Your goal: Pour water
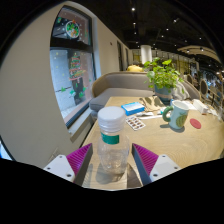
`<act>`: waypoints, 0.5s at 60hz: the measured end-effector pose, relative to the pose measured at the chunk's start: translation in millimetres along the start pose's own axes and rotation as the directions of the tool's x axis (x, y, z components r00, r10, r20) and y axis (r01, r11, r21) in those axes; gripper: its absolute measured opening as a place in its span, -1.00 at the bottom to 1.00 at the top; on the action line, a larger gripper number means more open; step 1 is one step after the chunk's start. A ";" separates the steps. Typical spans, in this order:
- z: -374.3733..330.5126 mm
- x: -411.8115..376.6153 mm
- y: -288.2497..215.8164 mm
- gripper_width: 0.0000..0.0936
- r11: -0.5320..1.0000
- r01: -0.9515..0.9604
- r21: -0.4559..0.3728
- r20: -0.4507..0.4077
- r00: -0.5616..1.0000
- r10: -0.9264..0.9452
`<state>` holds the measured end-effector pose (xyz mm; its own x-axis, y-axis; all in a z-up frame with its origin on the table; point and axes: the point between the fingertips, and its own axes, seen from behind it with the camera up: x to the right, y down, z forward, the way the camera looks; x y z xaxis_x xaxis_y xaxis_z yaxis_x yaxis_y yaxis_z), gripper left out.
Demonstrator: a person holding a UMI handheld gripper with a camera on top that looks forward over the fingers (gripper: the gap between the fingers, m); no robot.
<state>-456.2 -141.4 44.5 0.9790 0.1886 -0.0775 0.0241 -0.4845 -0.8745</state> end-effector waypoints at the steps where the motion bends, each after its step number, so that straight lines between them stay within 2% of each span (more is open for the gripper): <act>1: 3.9 0.2 0.2 0.66 1.000 0.001 0.003 -0.002 1.000 -0.001; 10: 23.5 3.6 0.2 0.08 1.000 0.013 0.028 -0.022 1.000 -0.013; 22: 24.4 4.9 -9.4 -0.09 0.998 0.045 0.052 -0.032 0.999 -0.044; 30: 19.8 1.7 -40.3 -0.09 0.996 0.036 0.086 -0.007 0.999 -0.036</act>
<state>-459.5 -104.6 70.2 0.9789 0.1999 -0.0430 0.0419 -0.4020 -0.9147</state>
